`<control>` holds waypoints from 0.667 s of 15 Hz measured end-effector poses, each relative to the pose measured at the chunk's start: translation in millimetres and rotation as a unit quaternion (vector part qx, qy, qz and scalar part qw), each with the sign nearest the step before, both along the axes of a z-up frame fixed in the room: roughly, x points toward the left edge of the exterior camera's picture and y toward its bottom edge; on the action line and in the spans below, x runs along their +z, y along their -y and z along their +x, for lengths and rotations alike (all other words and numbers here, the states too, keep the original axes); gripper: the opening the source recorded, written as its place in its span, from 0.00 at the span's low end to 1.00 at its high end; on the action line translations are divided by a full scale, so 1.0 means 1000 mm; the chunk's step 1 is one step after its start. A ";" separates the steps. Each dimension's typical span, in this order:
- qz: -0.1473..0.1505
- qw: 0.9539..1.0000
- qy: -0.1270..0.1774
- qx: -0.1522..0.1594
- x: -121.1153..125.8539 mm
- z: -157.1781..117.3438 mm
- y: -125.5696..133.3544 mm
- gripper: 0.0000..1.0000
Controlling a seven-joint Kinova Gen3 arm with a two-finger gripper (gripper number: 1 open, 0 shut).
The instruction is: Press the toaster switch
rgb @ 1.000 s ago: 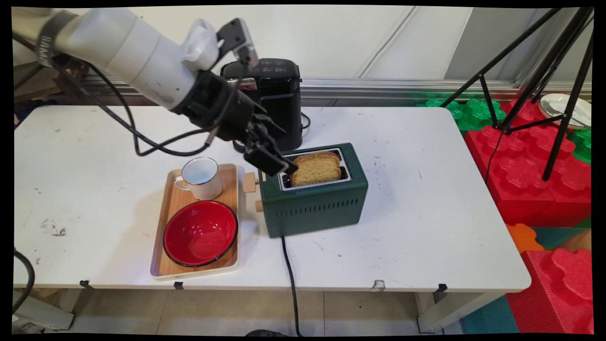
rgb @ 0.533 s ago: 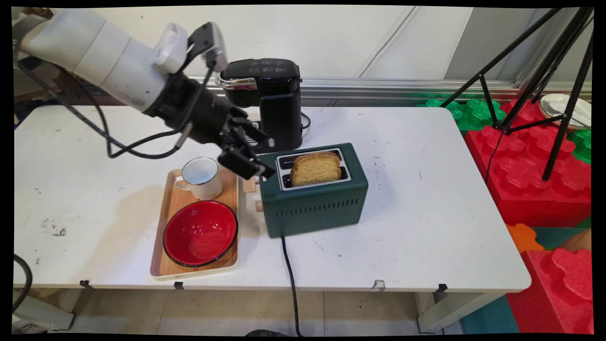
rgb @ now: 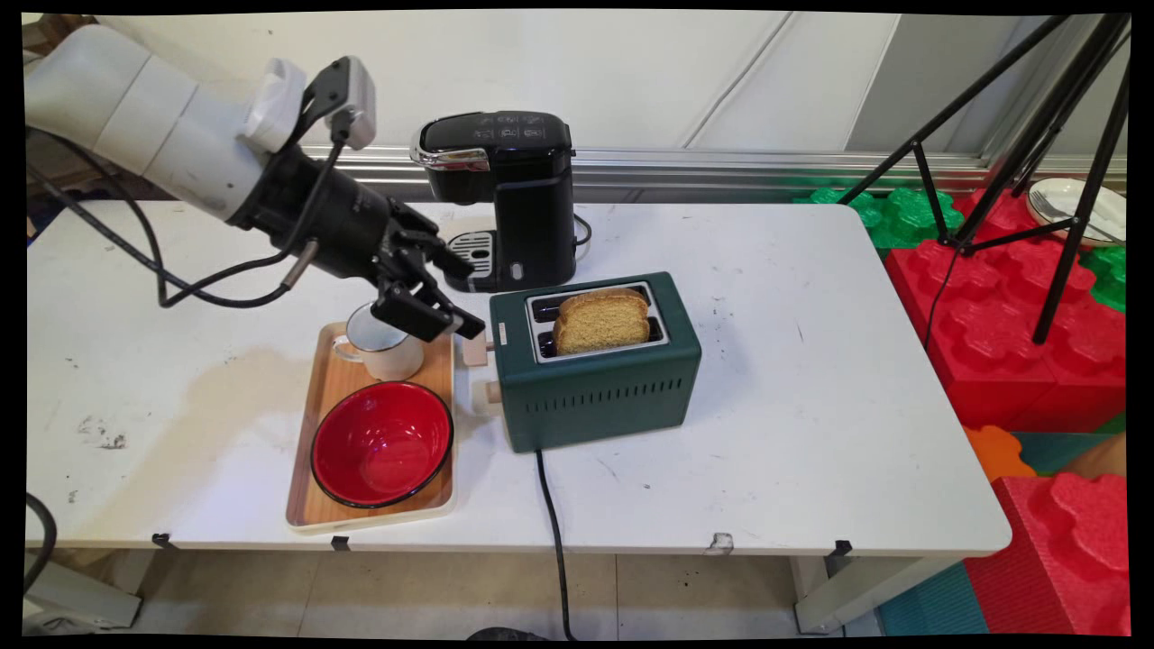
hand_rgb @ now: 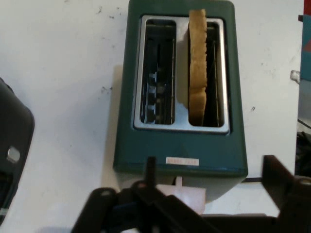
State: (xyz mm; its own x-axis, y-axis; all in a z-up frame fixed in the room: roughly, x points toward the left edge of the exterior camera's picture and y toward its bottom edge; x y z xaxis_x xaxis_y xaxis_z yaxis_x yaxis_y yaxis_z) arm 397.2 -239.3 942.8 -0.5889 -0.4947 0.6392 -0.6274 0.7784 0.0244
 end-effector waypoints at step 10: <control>0.002 1.000 0.008 -0.006 -0.019 0.019 -0.006 0.00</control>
